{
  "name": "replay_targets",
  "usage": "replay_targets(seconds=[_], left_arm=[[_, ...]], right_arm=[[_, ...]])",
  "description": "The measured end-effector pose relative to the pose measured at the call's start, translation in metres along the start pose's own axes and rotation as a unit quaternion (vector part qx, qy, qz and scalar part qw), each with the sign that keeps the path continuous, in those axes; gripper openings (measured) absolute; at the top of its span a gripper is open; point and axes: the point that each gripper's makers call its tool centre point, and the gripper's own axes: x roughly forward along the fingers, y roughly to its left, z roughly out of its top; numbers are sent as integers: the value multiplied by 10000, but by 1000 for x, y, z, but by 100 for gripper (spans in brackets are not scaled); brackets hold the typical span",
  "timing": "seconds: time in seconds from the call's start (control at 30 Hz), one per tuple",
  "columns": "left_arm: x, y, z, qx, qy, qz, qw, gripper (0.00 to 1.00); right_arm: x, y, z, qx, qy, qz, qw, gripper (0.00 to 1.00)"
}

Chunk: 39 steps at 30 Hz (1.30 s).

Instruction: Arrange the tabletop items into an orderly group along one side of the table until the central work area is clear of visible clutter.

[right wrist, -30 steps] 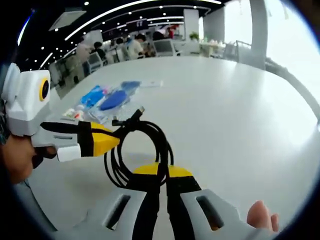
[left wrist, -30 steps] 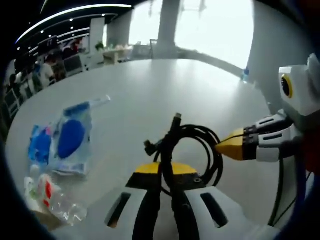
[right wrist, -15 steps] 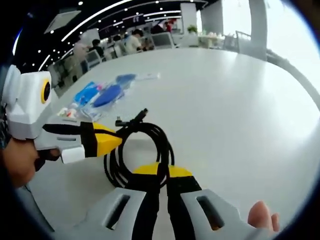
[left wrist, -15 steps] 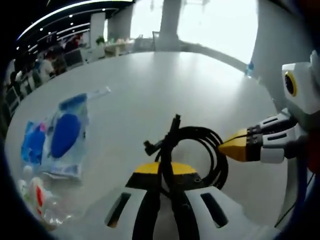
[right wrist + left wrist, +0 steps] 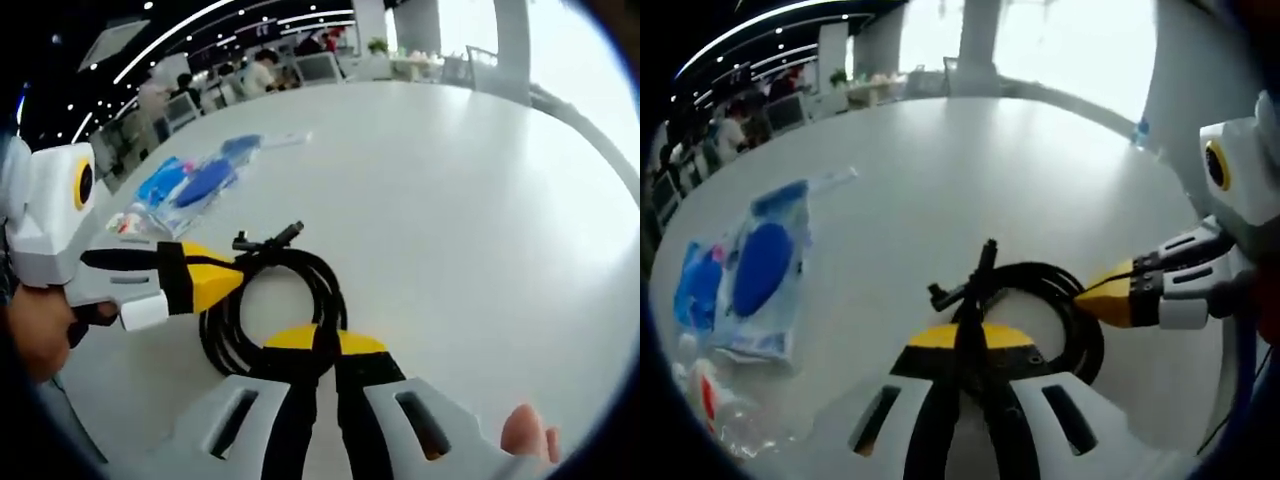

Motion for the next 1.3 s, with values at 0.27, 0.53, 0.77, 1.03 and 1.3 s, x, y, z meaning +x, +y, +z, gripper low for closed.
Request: replay_targets(seconds=[0.27,0.53,0.77,1.03,1.3], left_arm=[[0,0,0,53,21,23,10000,3],[1,1,-1,151,35,28,9999,4],[0,1,-1,185,25,36,9998,5],[-2,2,3,214,-32,29,9998,7],[-5,4,9,235,-156,67,9996,16]], right_arm=[[1,1,-2,52,103,21,9999,5],[-2,5,-6,70,182,-6,9998,5],[-2,4,-5,114,84,-17,9999,7],[-2,5,-4,55,59,-36,10000,10],[-5,7,6,29,-118,-24,9999,11]])
